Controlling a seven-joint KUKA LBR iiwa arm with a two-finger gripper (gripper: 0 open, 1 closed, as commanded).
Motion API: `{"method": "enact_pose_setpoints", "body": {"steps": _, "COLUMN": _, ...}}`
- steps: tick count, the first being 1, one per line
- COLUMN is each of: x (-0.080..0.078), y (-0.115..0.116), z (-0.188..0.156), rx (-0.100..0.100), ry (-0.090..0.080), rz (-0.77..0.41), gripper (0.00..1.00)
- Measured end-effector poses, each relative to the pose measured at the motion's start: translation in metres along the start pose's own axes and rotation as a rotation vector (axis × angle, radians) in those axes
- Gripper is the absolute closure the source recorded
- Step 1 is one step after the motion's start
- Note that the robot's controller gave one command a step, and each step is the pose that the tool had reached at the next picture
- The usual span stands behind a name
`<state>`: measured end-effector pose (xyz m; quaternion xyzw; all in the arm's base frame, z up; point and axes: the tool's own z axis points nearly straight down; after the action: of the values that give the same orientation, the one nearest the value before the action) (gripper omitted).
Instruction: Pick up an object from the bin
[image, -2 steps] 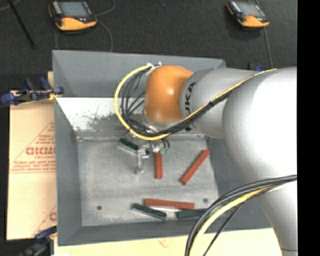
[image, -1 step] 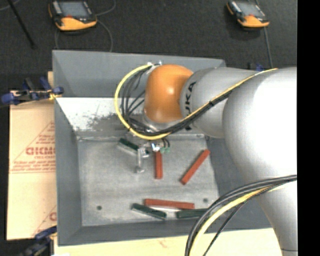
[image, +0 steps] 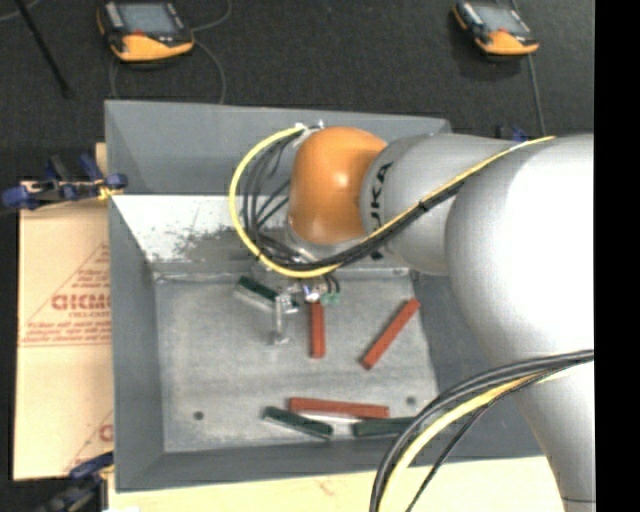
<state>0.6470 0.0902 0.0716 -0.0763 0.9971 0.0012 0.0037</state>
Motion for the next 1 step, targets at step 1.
{"method": "enact_pose_setpoints", "body": {"steps": 1, "x": -0.0017, "y": -0.0003, "z": -0.0013, "rx": 0.0, "ry": -0.002, "rz": 0.002, "gripper": 0.0}}
